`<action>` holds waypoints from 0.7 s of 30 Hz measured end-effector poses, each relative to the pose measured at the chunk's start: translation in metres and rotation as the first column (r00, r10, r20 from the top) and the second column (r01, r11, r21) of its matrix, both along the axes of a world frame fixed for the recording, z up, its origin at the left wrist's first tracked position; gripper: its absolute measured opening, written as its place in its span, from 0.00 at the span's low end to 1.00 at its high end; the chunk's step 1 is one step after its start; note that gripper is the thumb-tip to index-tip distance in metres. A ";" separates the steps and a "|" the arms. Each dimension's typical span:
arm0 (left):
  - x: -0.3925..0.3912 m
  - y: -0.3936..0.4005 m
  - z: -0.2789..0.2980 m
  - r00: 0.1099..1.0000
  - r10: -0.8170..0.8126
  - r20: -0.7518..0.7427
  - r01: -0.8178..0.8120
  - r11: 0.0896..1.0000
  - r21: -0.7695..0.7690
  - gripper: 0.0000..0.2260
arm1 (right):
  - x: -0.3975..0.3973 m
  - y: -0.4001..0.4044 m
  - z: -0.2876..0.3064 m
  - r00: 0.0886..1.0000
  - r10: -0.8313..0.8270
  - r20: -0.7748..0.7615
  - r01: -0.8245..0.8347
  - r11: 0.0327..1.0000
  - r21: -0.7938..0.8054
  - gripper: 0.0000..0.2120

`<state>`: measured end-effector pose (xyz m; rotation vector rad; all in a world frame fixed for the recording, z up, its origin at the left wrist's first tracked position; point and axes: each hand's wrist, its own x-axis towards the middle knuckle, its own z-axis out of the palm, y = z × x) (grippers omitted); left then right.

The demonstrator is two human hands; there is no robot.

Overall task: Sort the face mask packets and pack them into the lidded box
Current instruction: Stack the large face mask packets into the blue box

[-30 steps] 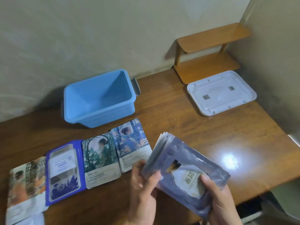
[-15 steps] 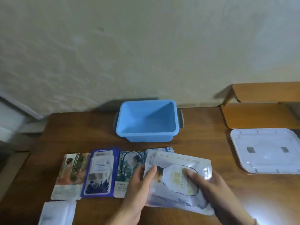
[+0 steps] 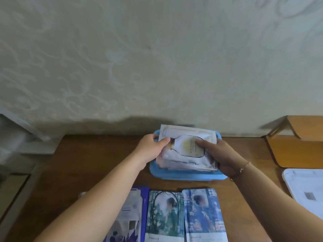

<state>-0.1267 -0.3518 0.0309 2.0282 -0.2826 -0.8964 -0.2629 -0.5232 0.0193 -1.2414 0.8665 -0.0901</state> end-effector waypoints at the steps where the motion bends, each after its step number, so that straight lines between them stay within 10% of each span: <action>1: 0.005 -0.002 -0.006 0.997 -0.054 0.058 0.051 0.997 0.054 0.21 | 0.006 -0.002 -0.005 0.998 0.015 -0.055 -0.015 1.000 -0.010 0.09; 16: 0.007 -0.026 -0.020 0.474 -0.809 0.348 0.235 0.497 0.836 0.39 | 0.039 0.011 -0.065 0.862 0.095 -0.498 -0.085 0.995 0.043 0.13; 21: 0.008 -0.017 -0.028 0.277 -0.778 0.564 0.263 0.626 0.734 0.22 | 0.043 0.015 -0.070 0.766 0.204 -0.609 -0.334 0.936 -0.107 0.20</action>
